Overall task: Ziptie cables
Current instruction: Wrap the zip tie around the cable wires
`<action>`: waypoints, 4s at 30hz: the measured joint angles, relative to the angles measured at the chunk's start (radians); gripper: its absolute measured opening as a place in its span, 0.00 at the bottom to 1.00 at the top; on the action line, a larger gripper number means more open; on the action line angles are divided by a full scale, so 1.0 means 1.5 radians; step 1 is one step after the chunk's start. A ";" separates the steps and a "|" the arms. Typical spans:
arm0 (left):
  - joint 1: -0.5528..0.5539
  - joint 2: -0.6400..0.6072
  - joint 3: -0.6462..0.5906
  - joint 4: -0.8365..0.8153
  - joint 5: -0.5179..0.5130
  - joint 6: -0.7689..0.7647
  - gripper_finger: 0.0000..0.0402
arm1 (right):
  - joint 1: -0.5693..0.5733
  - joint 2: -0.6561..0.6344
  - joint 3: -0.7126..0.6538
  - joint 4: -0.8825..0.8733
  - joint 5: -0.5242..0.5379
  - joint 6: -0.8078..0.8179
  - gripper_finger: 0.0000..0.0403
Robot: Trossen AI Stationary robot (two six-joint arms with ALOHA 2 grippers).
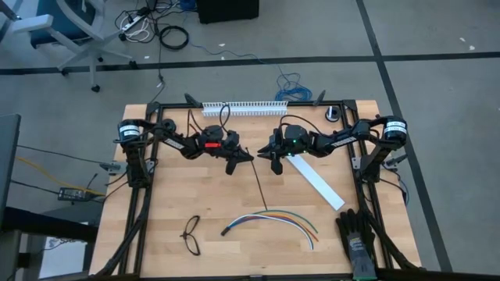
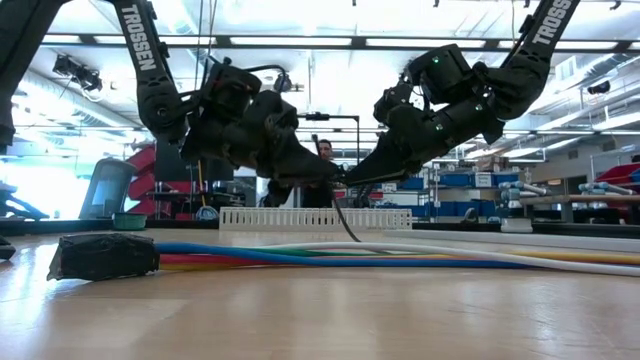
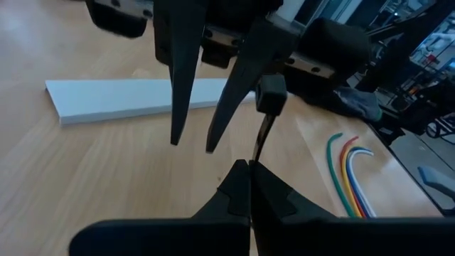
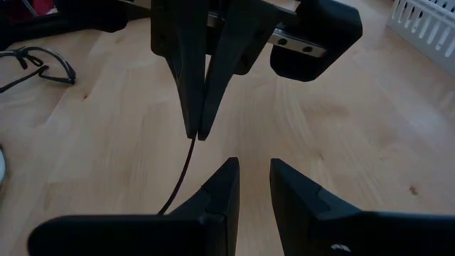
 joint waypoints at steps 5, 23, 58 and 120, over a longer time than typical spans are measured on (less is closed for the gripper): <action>0.000 0.000 0.000 0.004 0.000 -0.011 0.00 | 0.000 0.000 0.000 0.000 0.000 0.000 0.17; 0.000 0.000 0.000 0.012 0.006 -0.016 0.00 | 0.000 0.000 0.000 0.000 0.000 0.000 0.17; -0.003 0.000 0.000 -0.069 0.044 0.007 0.00 | 0.165 -0.050 0.000 -0.170 0.101 0.017 0.04; 0.106 0.000 0.004 0.028 0.137 -0.189 0.00 | 0.322 0.181 0.064 0.127 0.479 -1.056 0.18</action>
